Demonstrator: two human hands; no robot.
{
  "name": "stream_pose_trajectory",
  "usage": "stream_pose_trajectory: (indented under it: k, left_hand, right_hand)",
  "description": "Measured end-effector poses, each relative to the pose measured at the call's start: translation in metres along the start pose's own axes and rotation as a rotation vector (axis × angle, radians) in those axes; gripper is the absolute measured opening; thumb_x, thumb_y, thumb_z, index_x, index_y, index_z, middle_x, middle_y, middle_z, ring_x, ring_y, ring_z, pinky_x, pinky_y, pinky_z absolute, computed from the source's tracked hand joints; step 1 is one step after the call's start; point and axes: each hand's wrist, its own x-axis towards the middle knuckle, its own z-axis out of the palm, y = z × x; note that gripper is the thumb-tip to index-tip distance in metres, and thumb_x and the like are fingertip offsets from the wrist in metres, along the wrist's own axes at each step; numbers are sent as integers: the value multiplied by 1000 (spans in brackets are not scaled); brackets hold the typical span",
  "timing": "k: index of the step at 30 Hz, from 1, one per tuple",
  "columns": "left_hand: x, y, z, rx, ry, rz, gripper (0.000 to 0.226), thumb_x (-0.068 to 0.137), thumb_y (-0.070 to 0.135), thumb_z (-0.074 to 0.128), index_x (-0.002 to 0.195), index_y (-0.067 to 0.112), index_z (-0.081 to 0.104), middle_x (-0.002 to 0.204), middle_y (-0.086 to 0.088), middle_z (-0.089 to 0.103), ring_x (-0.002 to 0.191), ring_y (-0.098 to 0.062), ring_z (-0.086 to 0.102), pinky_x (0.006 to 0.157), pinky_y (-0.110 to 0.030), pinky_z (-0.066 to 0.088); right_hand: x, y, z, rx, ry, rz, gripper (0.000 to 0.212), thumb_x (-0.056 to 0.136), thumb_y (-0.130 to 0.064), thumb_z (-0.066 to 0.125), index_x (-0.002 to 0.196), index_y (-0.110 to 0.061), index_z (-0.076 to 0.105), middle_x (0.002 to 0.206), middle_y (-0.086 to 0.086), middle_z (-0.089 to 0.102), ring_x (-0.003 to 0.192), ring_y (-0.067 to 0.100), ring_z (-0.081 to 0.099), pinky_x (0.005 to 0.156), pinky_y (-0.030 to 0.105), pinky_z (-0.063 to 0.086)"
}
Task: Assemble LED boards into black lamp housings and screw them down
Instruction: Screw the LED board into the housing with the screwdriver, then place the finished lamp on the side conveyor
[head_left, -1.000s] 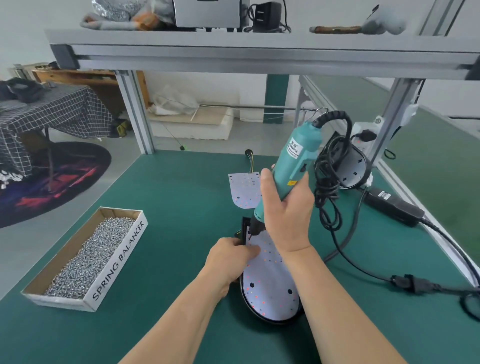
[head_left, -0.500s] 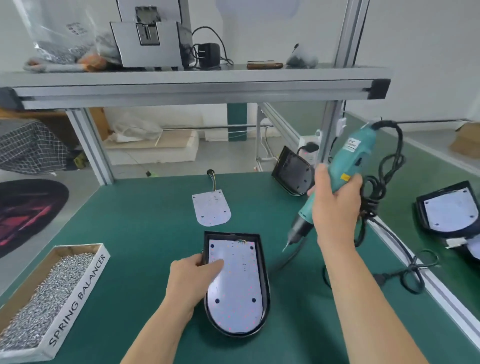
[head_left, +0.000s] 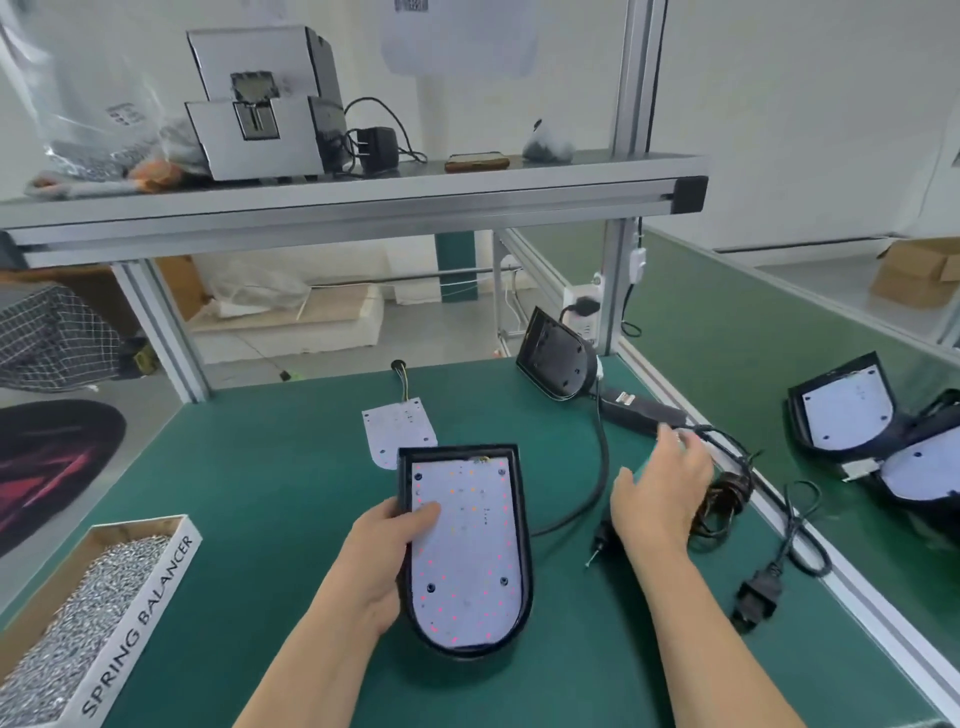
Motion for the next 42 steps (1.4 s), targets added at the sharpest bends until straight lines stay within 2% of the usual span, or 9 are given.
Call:
stream_pose_trajectory:
  k: [10,13,19,22,24,26,30,38,42]
  left_hand:
    - [-39,38,-1,-367,-200,94,26,74,24,67,83,5,82,93,-13,78,74,-26,77,56,-35,60]
    - [-44,37,0,-398,-270,104,25,64,17,72,83,3,79,82,-11,76,62,-21,73,50,-25,57]
    - [-49,17,22,-132,-346,-69,27,71,19,72,91,2,79,89,-18,76,64,-29,74,52,-34,58]
    - [-43,1,44,-18,-256,74,23,89,10,63,110,3,68,101,-20,76,78,-33,75,59,-42,60]
    - [-43,-9,59,-7,-234,148,17,97,7,58,112,6,66,104,-18,76,83,-33,75,63,-43,61]
    - [-44,-18,76,-6,-247,207,15,98,8,58,111,11,66,109,-14,76,90,-31,75,71,-42,62]
    - [-51,-33,110,3,-374,267,25,91,25,68,115,20,63,118,-6,74,107,-26,72,88,-42,58]
    - [-29,-52,150,283,-306,252,20,101,30,55,90,14,54,122,-20,68,106,-35,64,90,-51,48]
    - [-23,-73,120,454,-227,482,29,84,61,68,101,39,58,103,23,74,97,16,61,89,-5,39]
  right_hand:
    - [-49,-31,-31,170,-355,-77,39,104,-46,34,77,-25,51,80,-2,52,99,33,55,86,45,46]
    - [-57,-28,-40,770,-555,372,38,103,-33,55,137,-18,48,91,-1,58,85,25,70,100,41,49]
    - [-73,-13,-72,1329,-659,494,58,92,25,39,144,0,40,128,25,61,107,26,71,82,24,60]
    - [-78,-17,-92,1193,-799,351,36,105,-20,48,138,-10,58,130,20,66,98,25,66,80,32,58]
    - [-74,-19,-107,1041,-876,222,80,84,-78,51,137,-19,61,130,11,67,93,18,65,82,33,56]
    - [-68,-13,-112,925,-843,145,108,64,-90,62,145,-19,51,134,4,65,100,12,67,101,37,52]
    - [-76,18,-116,948,-650,108,47,97,-2,62,136,-25,53,123,-3,72,115,18,68,102,42,53]
    - [-20,58,-181,761,-407,-150,42,95,-3,65,131,-24,57,121,-6,73,113,14,68,95,27,54]
    - [24,86,-228,707,-222,-189,42,92,-12,66,129,-30,58,122,-4,73,114,17,69,94,31,56]
